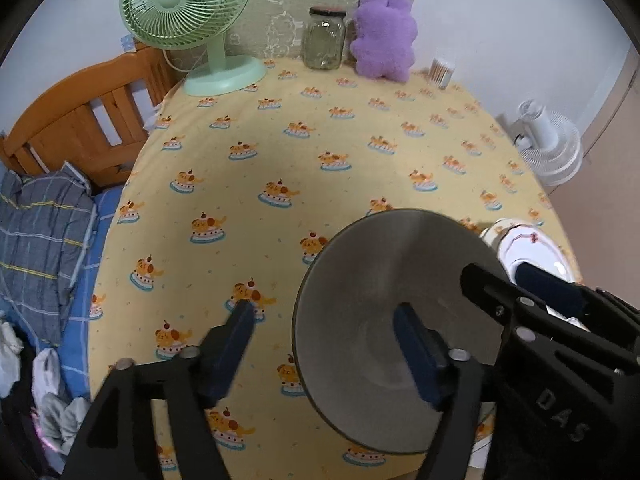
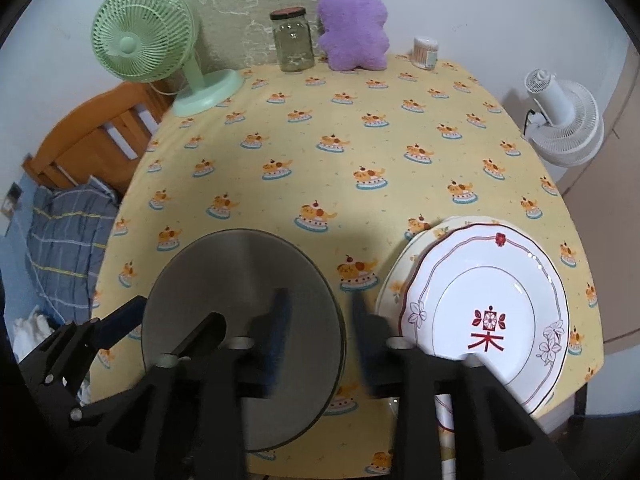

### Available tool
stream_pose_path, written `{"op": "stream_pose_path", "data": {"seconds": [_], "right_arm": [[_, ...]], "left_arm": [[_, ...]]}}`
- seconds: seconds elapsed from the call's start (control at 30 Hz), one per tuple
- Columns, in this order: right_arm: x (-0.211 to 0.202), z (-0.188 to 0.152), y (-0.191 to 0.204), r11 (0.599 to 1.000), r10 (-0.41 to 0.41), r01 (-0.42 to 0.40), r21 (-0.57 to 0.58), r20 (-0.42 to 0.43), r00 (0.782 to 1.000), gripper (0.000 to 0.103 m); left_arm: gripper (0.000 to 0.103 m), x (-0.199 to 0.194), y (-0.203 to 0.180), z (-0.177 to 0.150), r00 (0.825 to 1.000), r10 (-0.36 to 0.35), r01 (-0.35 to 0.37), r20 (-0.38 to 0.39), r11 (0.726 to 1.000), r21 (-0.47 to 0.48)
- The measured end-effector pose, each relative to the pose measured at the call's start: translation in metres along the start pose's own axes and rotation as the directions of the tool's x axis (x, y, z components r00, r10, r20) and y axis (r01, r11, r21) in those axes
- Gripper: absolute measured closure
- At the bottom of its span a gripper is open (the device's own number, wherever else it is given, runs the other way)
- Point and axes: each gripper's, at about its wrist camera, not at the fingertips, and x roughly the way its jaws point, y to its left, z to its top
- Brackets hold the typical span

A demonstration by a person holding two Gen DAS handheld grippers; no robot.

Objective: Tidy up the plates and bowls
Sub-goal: 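Lower the cream bowl into the other bowl and open both tools, then close both tools on the rim of the nested bowls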

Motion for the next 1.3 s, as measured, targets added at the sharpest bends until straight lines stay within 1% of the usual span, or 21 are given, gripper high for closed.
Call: {"op": "stream_pose_path", "data": {"seconds": [0.03,0.07,0.1,0.17,0.37,0.57,0.67,0.77,0.97,1.13,1.3], "right_arm": [[-0.004,-0.001,-0.002,1.000,-0.002,0.002,0.005,0.013,1.000,0.030],[-0.008,-0.002,-0.004,1.000,-0.003,0.002,0.013,0.030,1.000,0.027],[-0.012,-0.003,-0.007,1.000,-0.008,0.007,0.022,0.045,0.999,0.025],[-0.016,-0.004,-0.010,0.999,-0.015,0.014,0.031,0.053,0.998,0.025],[-0.014,-0.008,-0.020,0.999,0.002,-0.003,0.053,0.028,1.000,0.025],[-0.002,-0.011,-0.029,0.996,0.035,-0.035,0.088,0.001,0.999,0.025],[0.007,-0.009,-0.032,0.994,0.039,-0.037,0.099,-0.025,0.999,0.025],[0.019,-0.007,-0.033,0.992,0.075,-0.068,0.106,-0.058,0.996,0.027],[0.040,0.001,-0.030,0.988,0.142,-0.134,0.077,-0.113,0.983,0.038],[0.056,0.005,-0.031,0.980,0.195,-0.185,0.073,-0.162,0.967,0.047],[0.069,0.006,-0.030,0.966,0.258,-0.250,0.066,-0.208,0.944,0.053]], "left_arm": [[0.016,-0.004,0.002,-0.001,1.000,-0.002,0.002,0.020,1.000,-0.001],[0.013,-0.007,0.004,-0.001,1.000,0.000,0.000,0.029,1.000,-0.004],[0.012,-0.008,0.005,-0.001,0.999,-0.003,0.003,0.032,1.000,-0.005],[0.010,-0.009,0.006,-0.002,1.000,-0.015,0.015,0.027,1.000,-0.013],[0.007,-0.002,0.009,-0.007,0.999,-0.040,0.039,-0.006,0.998,-0.047],[0.007,0.008,0.006,-0.011,0.999,-0.017,0.015,-0.040,0.998,-0.062],[0.007,0.011,0.007,-0.012,0.998,-0.005,0.001,-0.056,0.997,-0.074],[0.007,0.015,0.007,-0.012,0.998,0.009,-0.015,-0.069,0.996,-0.088],[0.007,0.022,0.006,-0.008,0.995,0.049,-0.061,-0.092,0.989,-0.132],[0.007,0.029,0.000,-0.007,0.989,0.080,-0.098,-0.121,0.984,-0.147],[0.007,0.033,-0.004,-0.007,0.984,0.107,-0.128,-0.140,0.980,-0.152]]}}
